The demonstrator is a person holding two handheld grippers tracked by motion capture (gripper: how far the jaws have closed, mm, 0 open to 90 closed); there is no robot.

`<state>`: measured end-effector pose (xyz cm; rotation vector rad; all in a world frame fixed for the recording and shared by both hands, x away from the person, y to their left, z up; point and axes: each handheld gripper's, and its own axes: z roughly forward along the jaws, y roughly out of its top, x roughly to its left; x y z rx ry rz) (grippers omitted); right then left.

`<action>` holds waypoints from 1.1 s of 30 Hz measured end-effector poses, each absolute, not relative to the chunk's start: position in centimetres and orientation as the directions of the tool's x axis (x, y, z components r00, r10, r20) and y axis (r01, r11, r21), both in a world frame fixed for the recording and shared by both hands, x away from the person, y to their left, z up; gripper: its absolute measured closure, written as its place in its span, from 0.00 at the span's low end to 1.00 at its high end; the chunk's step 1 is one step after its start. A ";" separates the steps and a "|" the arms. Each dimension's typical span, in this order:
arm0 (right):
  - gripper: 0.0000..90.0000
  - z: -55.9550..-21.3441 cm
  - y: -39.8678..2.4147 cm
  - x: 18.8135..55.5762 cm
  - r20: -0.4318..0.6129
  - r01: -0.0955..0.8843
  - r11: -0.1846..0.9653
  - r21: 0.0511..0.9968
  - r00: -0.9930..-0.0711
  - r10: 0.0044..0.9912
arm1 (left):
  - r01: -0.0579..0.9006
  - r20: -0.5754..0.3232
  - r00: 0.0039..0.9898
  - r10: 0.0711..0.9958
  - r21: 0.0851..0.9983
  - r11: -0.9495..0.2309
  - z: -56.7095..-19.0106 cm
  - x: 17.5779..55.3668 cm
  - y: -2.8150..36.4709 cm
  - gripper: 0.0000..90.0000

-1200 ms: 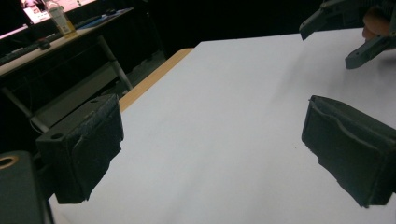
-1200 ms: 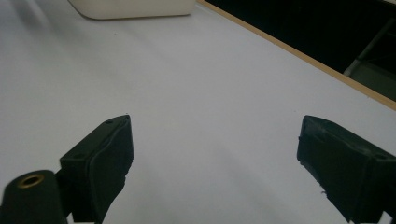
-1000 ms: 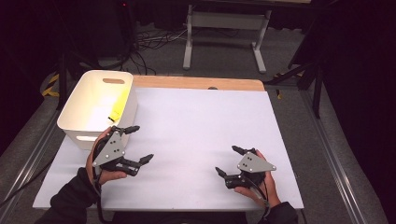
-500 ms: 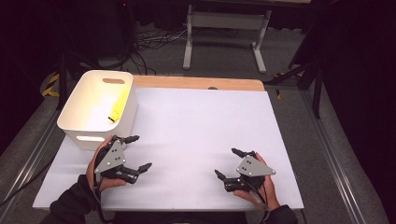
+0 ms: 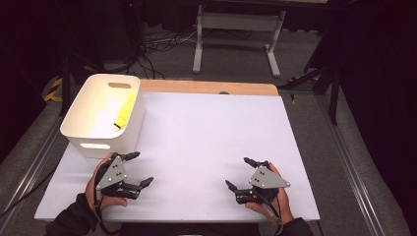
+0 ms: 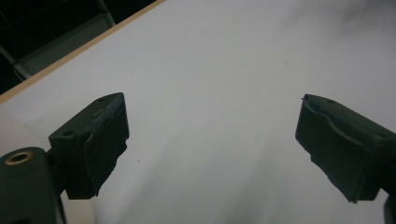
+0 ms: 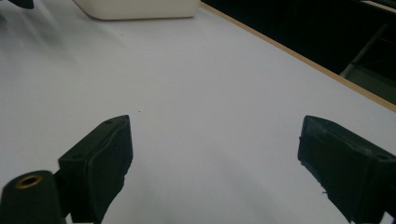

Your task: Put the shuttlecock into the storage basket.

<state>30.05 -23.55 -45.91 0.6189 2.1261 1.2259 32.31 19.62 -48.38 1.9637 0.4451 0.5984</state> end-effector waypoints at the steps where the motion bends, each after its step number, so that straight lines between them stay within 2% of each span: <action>1: 0.13 -45.9 -23.5 30.0 -0.266 0.096 0.464 0.880 -0.711 0.651 | 0.056 0.217 0.810 0.545 0.896 -0.441 -48.5 32.2 19.7 0.12; 19: 0.08 -46.3 -23.7 30.0 -0.276 0.094 0.466 0.880 -0.697 0.662 | 0.111 0.186 0.801 0.570 0.888 -0.445 -49.6 31.5 21.0 0.06; 33: 0.09 -46.5 -23.4 29.9 -0.289 0.090 0.474 0.876 -0.688 0.665 | 0.099 0.182 0.799 0.573 0.900 -0.424 -49.4 31.3 21.5 0.07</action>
